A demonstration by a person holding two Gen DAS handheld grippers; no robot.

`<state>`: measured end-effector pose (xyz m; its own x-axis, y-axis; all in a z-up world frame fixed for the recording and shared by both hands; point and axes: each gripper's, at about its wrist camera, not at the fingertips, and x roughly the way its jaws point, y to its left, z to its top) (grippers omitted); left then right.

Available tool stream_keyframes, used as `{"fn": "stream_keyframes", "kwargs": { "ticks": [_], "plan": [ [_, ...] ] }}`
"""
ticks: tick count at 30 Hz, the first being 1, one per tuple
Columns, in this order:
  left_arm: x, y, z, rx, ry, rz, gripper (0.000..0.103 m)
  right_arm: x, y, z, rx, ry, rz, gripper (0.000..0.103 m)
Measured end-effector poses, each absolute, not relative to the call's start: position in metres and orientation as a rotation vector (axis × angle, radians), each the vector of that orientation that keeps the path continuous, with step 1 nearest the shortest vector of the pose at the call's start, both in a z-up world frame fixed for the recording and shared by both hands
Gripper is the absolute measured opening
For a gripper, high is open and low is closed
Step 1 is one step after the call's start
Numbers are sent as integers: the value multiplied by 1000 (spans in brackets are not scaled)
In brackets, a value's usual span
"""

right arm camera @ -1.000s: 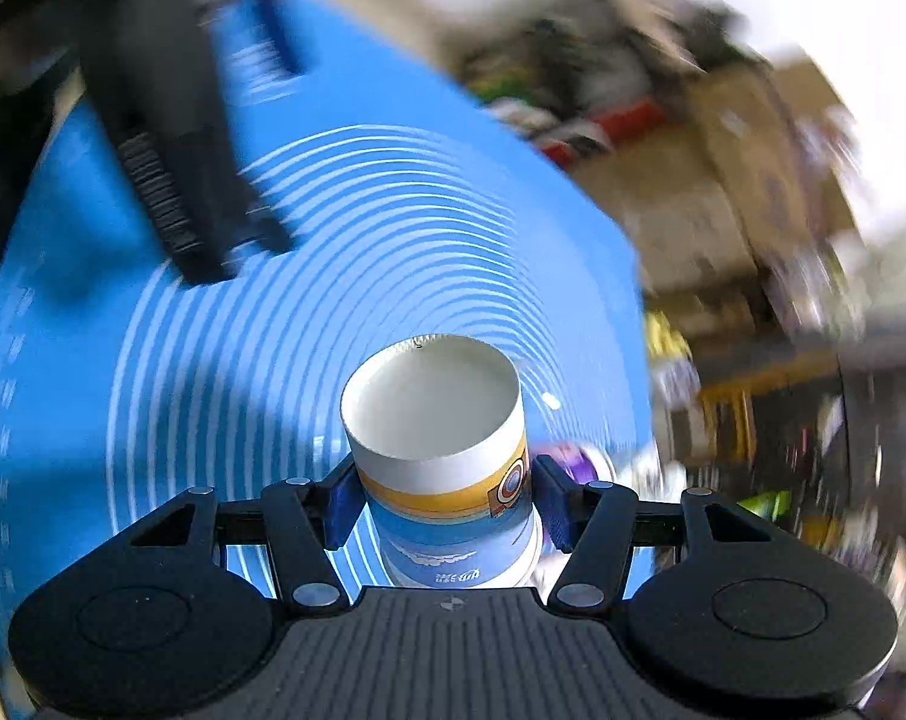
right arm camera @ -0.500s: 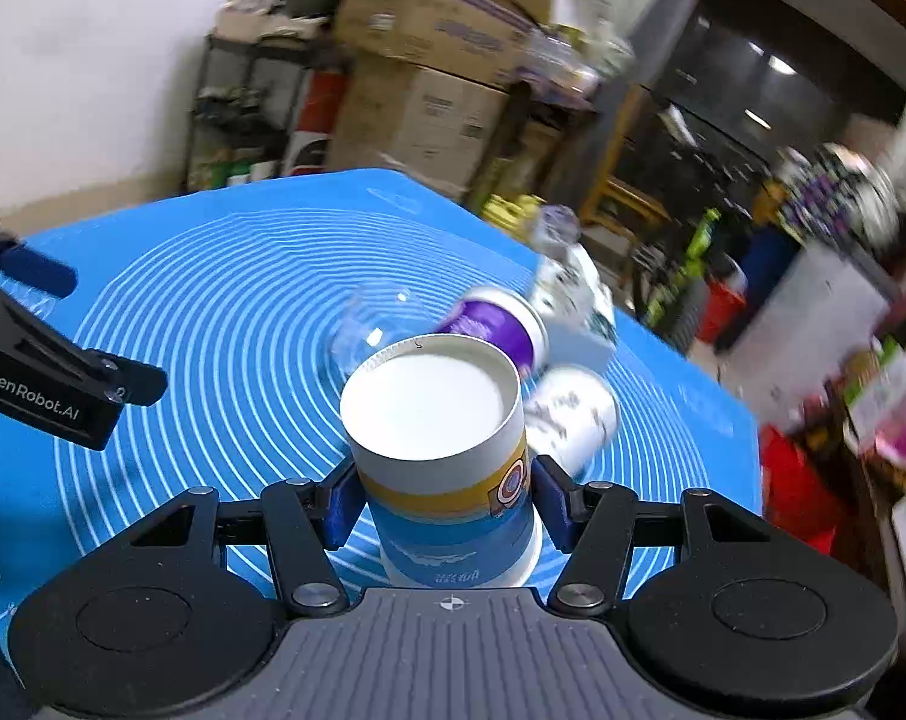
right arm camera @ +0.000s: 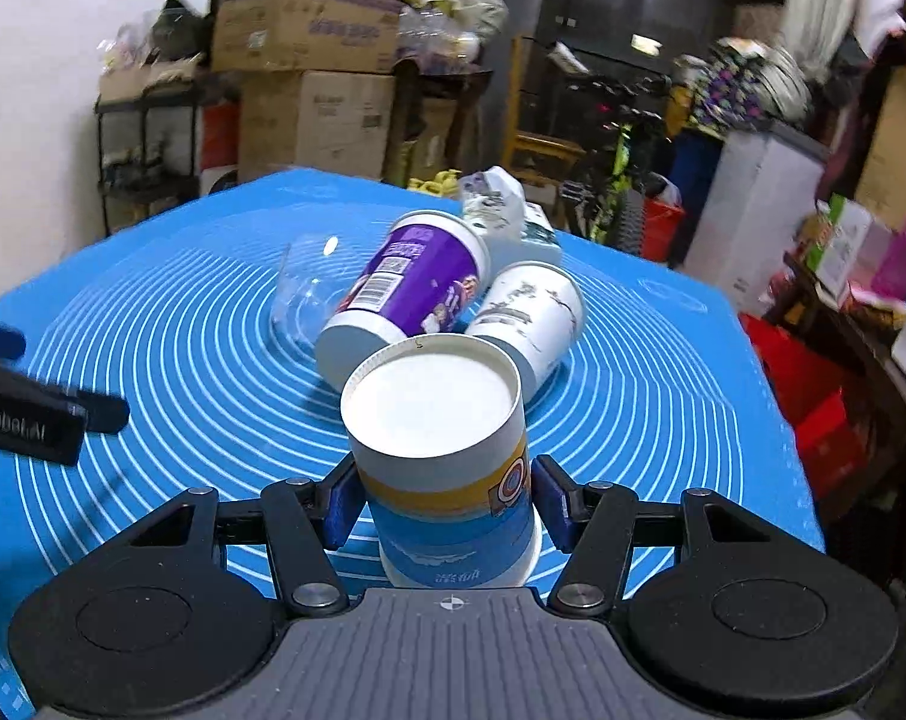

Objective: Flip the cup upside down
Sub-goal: 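Rotate the held cup with the right tool to turn it over, then lower the cup onto the mat and open the right tool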

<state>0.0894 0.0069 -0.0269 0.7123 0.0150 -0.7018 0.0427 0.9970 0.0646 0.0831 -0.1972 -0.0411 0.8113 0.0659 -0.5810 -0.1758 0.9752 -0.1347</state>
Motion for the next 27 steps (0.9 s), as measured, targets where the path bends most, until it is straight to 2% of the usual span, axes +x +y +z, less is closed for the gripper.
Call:
{"fn": "stream_keyframes", "kwargs": {
  "ticks": [7,15,22,27],
  "plan": [
    [89,3,-27,85,782,-24,95,81,-212,-46,-51,610,106,65],
    [87,0,-26,86,781,-29,95,77,-213,-49,-28,616,92,64],
    [86,-2,-22,76,782,-33,95,69,-211,-45,-56,600,79,78],
    [78,-5,-15,68,764,-43,95,55,-213,-32,-57,577,64,84]
  ]
}}
